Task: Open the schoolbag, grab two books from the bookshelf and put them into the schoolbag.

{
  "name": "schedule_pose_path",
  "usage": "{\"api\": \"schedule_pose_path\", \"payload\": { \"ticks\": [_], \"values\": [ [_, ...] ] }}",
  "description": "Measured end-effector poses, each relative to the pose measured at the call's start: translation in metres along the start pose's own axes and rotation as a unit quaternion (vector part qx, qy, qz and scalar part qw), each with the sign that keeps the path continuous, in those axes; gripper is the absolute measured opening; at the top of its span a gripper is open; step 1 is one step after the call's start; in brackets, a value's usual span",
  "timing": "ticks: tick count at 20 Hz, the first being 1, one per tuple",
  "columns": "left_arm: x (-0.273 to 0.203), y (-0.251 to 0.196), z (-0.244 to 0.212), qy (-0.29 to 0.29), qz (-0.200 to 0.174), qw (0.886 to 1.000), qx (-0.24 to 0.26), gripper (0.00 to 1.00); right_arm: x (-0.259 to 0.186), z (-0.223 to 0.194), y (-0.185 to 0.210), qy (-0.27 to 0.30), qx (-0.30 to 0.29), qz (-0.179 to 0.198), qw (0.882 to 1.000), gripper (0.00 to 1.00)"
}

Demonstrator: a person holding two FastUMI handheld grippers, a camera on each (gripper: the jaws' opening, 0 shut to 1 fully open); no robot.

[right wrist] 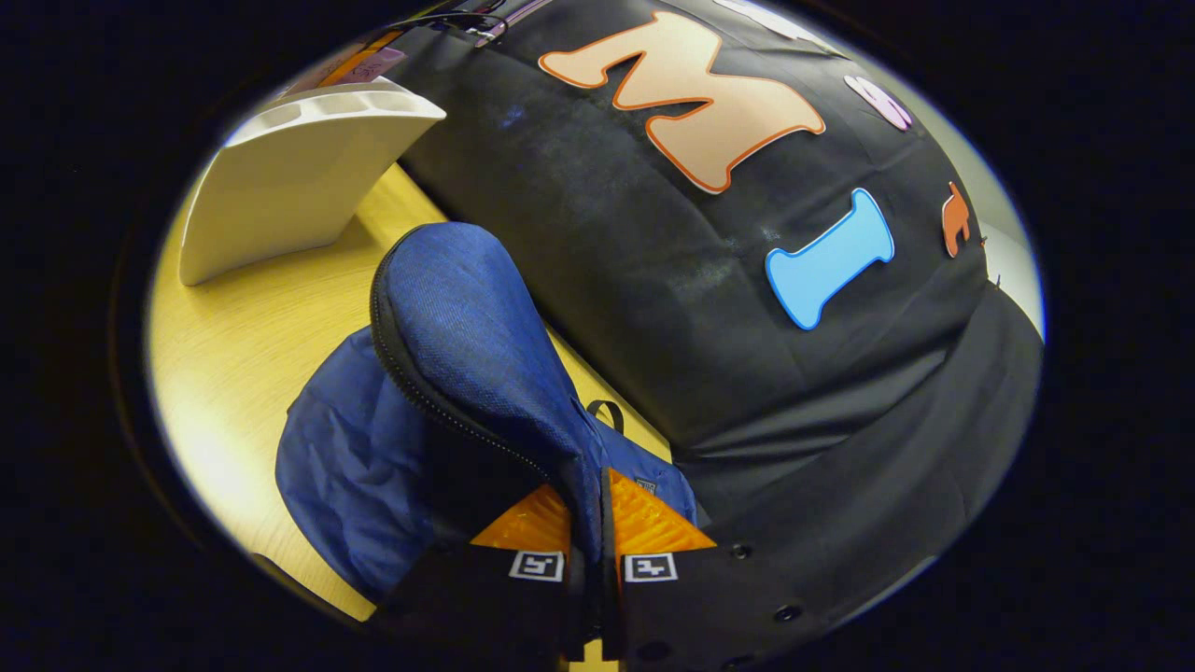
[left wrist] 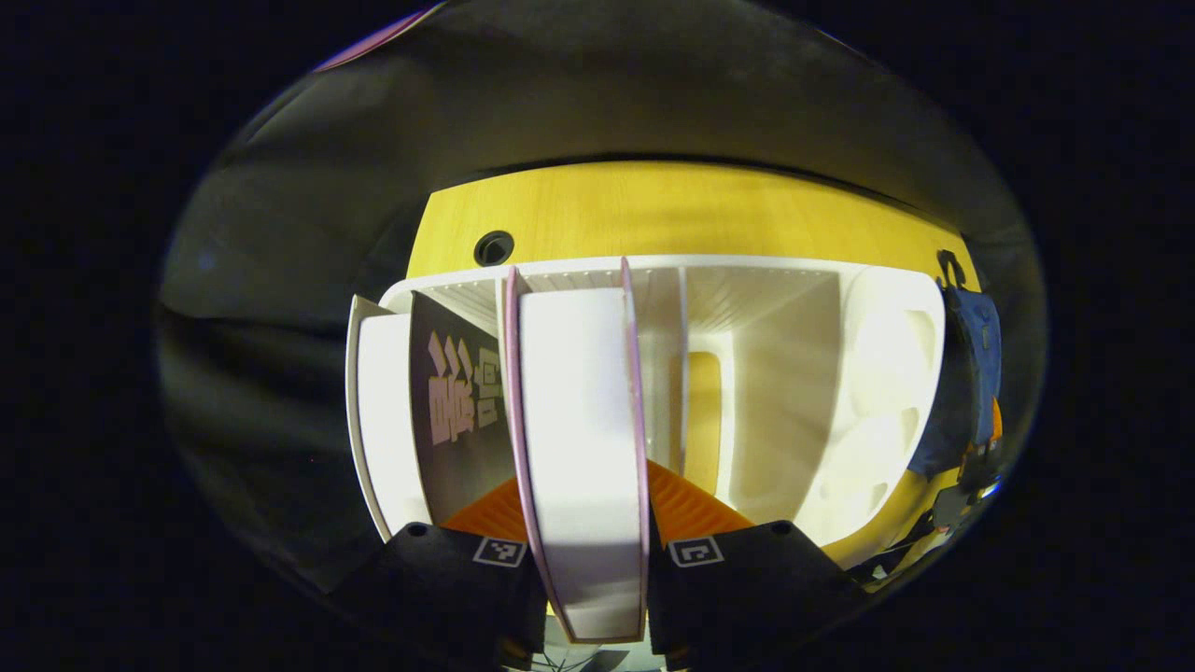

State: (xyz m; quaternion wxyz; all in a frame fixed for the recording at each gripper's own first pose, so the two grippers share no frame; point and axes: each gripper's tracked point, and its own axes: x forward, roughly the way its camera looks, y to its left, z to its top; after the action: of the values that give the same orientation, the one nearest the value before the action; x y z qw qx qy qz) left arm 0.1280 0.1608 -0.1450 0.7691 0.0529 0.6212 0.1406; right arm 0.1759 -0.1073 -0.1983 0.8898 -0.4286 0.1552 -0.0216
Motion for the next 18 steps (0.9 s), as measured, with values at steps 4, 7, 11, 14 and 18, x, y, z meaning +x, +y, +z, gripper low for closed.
{"api": "schedule_pose_path", "payload": {
  "ticks": [4,7,11,14,18],
  "values": [
    [0.002,-0.007,-0.002,0.013,0.003,1.0,-0.007,0.39,-0.001,0.0,0.002,0.002,-0.003,0.001,1.0,0.1],
    [0.001,-0.013,-0.011,0.032,0.006,0.999,-0.024,0.36,-0.003,0.0,0.002,0.003,-0.007,0.002,1.0,0.1],
    [-0.007,-0.024,-0.019,0.041,-0.014,0.998,-0.046,0.37,-0.006,0.0,0.0,0.003,-0.005,-0.001,1.0,0.1],
    [-0.029,-0.025,-0.025,0.029,-0.024,0.998,-0.05,0.37,-0.008,-0.001,-0.004,0.004,-0.002,-0.005,1.0,0.1],
    [-0.073,-0.015,-0.039,0.007,-0.018,0.999,-0.046,0.37,-0.01,-0.001,-0.007,0.003,0.005,-0.007,1.0,0.1]
  ]
}}
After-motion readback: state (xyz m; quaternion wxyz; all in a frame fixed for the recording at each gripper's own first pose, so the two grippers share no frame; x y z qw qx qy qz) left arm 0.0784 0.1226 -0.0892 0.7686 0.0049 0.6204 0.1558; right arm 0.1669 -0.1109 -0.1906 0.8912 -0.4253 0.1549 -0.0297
